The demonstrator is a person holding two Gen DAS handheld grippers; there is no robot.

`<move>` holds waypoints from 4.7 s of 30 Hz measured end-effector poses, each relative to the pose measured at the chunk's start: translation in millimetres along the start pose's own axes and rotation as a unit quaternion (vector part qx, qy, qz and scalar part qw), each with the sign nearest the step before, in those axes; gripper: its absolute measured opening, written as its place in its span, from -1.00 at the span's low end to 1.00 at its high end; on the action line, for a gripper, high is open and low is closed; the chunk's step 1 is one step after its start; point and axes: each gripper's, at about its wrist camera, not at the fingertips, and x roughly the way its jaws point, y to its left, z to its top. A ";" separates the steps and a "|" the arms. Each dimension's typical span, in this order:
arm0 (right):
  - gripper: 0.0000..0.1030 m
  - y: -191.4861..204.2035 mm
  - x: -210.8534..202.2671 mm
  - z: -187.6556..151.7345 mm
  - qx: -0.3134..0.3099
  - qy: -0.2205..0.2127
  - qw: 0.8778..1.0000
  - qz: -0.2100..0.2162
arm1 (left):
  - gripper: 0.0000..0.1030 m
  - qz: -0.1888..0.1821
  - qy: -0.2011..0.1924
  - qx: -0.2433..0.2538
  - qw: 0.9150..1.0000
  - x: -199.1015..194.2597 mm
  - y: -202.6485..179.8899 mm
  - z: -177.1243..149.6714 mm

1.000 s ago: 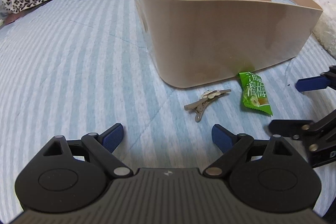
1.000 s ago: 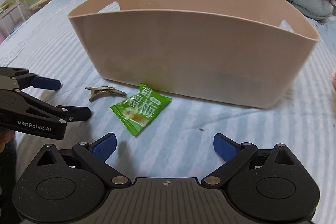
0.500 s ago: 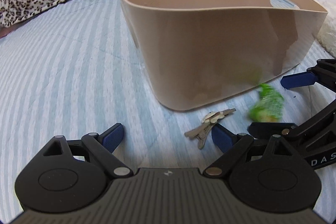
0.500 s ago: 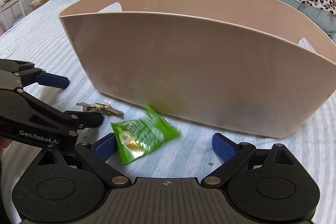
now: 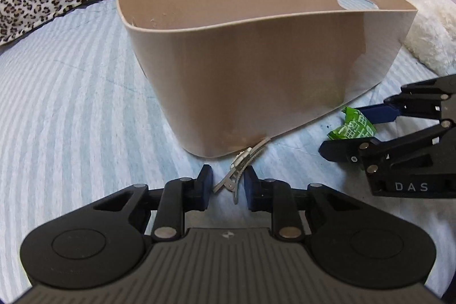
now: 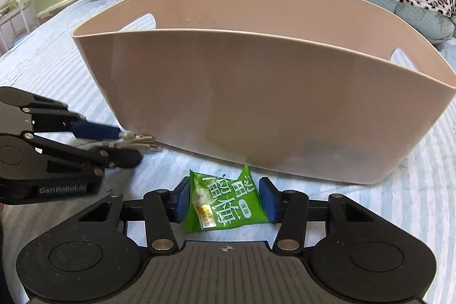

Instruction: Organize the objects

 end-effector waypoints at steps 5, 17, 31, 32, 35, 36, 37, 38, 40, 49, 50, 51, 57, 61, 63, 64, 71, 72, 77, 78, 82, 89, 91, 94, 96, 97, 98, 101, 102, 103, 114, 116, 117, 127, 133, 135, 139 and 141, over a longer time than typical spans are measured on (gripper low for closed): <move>-0.22 -1.7 -8.6 -1.8 0.005 -0.001 1.000 0.002 | -0.69 -0.007 0.000 -0.006 1.000 -5.0 -5.4 -4.3; -0.32 -7.2 -44.6 -4.6 0.018 -0.020 1.000 0.013 | -0.70 -0.006 -0.012 -0.028 1.000 -41.8 -3.0 -17.2; -0.41 -28.0 -115.4 9.4 0.039 -0.092 0.995 0.014 | -0.70 0.029 -0.082 -0.020 0.996 -111.5 -14.7 2.8; -0.41 -30.7 -120.0 12.7 0.041 -0.099 0.994 0.012 | -0.70 0.030 -0.088 -0.021 0.995 -115.2 -15.8 6.2; -0.41 -39.7 -132.6 25.5 0.046 -0.121 0.992 0.009 | -0.70 0.033 -0.106 -0.022 0.994 -122.7 -17.8 20.8; -0.41 -41.5 -135.7 31.3 0.048 -0.128 0.991 0.007 | -0.70 0.035 -0.111 -0.023 0.993 -124.2 -18.3 26.5; -0.41 -44.2 -138.3 36.6 0.050 -0.136 0.990 0.006 | -0.70 0.037 -0.115 -0.023 0.992 -125.3 -18.1 31.8; -0.41 -47.1 -140.5 42.2 0.051 -0.143 0.988 0.005 | -0.70 0.039 -0.118 -0.023 0.992 -125.4 -18.2 37.3; -0.41 -52.8 -143.5 52.0 0.054 -0.154 0.987 0.001 | -0.70 0.044 -0.124 -0.023 0.991 -124.4 -18.2 48.0; -0.41 -73.2 -118.4 95.6 0.054 -0.163 0.985 -0.020 | -0.70 0.071 -0.102 -0.021 0.992 -86.9 -16.4 93.0; -0.41 -75.1 -112.9 98.4 0.055 -0.159 0.985 -0.022 | -0.70 0.075 -0.097 -0.021 0.992 -81.0 -16.8 96.4; -0.41 -76.9 -106.7 100.7 0.054 -0.155 0.986 -0.025 | -0.70 0.077 -0.091 -0.023 0.993 -75.1 -16.8 99.9; -0.41 -80.9 -71.6 102.6 0.042 -0.121 0.991 -0.040 | -0.70 0.096 -0.050 -0.033 0.994 -38.0 -22.0 109.3; -0.41 -82.7 -51.2 98.5 0.044 -0.095 0.994 -0.044 | -0.70 0.108 -0.017 -0.044 0.993 -17.1 -25.0 110.0; -0.41 -84.1 -44.6 97.3 0.047 -0.081 0.995 -0.042 | -0.69 0.115 -0.002 -0.047 0.992 -9.9 -24.7 110.4; -0.41 -85.1 -41.0 96.4 0.049 -0.075 0.995 -0.042 | -0.69 0.118 0.004 -0.050 0.992 -7.1 -24.0 110.3; -0.04 -86.9 -32.8 93.3 0.053 -0.049 0.996 -0.047 | -0.47 0.120 0.031 -0.066 0.990 -3.4 -18.3 111.0; 0.00 -86.5 -34.8 93.2 0.053 -0.050 0.996 -0.047 | -0.16 0.120 0.033 -0.068 0.990 -4.7 -18.4 112.5; 0.33 -86.9 -51.4 95.9 0.060 -0.057 0.996 -0.045 | 0.45 0.122 0.016 -0.088 0.988 -23.6 -19.3 116.8; 0.41 -87.4 -55.1 96.2 0.063 -0.057 0.995 -0.044 | 0.46 0.121 0.015 -0.091 0.988 -27.0 -19.9 117.8; 0.57 -90.3 -71.1 97.7 0.080 -0.061 0.994 -0.041 | 0.51 0.130 0.012 -0.091 0.987 -38.6 -24.5 119.3; 0.72 -86.9 -101.4 98.3 0.079 -0.075 0.993 -0.048 | 0.51 0.135 0.001 -0.097 0.986 -63.5 -28.7 116.0; 0.72 -86.3 -109.0 96.9 0.080 -0.078 0.993 -0.049 | 0.51 0.139 -0.003 -0.101 0.985 -71.4 -29.9 114.7; 0.72 -85.0 -121.2 93.2 0.085 -0.080 0.992 -0.045 | 0.51 0.140 -0.011 -0.105 0.984 -84.2 -31.8 112.5; 0.72 -83.0 -129.9 90.3 0.085 -0.084 0.992 -0.045 | 0.51 0.142 -0.017 -0.105 0.984 -93.3 -33.5 110.1; 0.73 -82.3 -134.1 88.9 0.084 -0.086 0.992 -0.046 | 0.51 0.144 -0.021 -0.103 0.984 -98.3 -35.2 108.9; 0.73 -81.7 -138.6 87.1 0.084 -0.088 0.991 -0.046 | 0.51 0.145 -0.024 -0.102 0.984 -103.5 -36.8 107.3; 0.74 -80.5 -151.4 80.8 0.086 -0.092 0.991 -0.043 | 0.51 0.145 -0.036 -0.102 0.984 -119.6 -42.1 103.2; 0.75 -80.2 -155.0 78.6 0.087 -0.093 0.991 -0.040 | 0.51 0.143 -0.041 -0.102 0.984 -125.0 -43.7 101.6; 0.75 -79.9 -158.6 76.5 0.088 -0.094 0.991 -0.039 | 0.51 0.143 -0.045 -0.102 0.983 -129.9 -45.7 99.9; 0.75 -71.3 -196.6 52.1 0.089 -0.107 0.990 -0.032 | 0.51 0.141 -0.078 -0.102 0.982 -178.5 -65.2 73.7; 0.75 -70.3 -203.4 47.3 0.091 -0.110 0.989 -0.030 | 0.51 0.144 -0.081 -0.098 0.981 -186.0 -68.2 68.0; 0.75 -69.5 -207.2 44.8 0.091 -0.112 0.989 -0.030 | 0.51 0.144 -0.084 -0.097 0.981 -189.8 -69.8 65.4; 0.75 -60.8 -235.4 17.6 0.088 -0.121 0.988 -0.028 | 0.51 0.142 -0.099 -0.097 0.980 -218.9 -80.4 33.0; 0.75 -52.2 -248.4 2.8 0.092 -0.125 0.988 -0.022 | 0.51 0.136 -0.097 -0.104 0.980 -230.0 -85.1 15.9; 0.75 -48.6 -252.8 -2.6 0.093 -0.126 0.987 -0.021 | 0.51 0.138 -0.099 -0.103 0.980 -233.2 -87.4 11.2; 0.75 -45.3 -261.8 -12.7 0.095 -0.127 0.987 -0.015 | 0.51 0.136 -0.100 -0.102 0.980 -239.3 -91.7 2.3; 0.75 -43.9 -266.7 -17.6 0.092 -0.130 0.987 -0.018 | 0.51 0.139 -0.100 -0.100 0.980 -241.8 -93.2 -2.0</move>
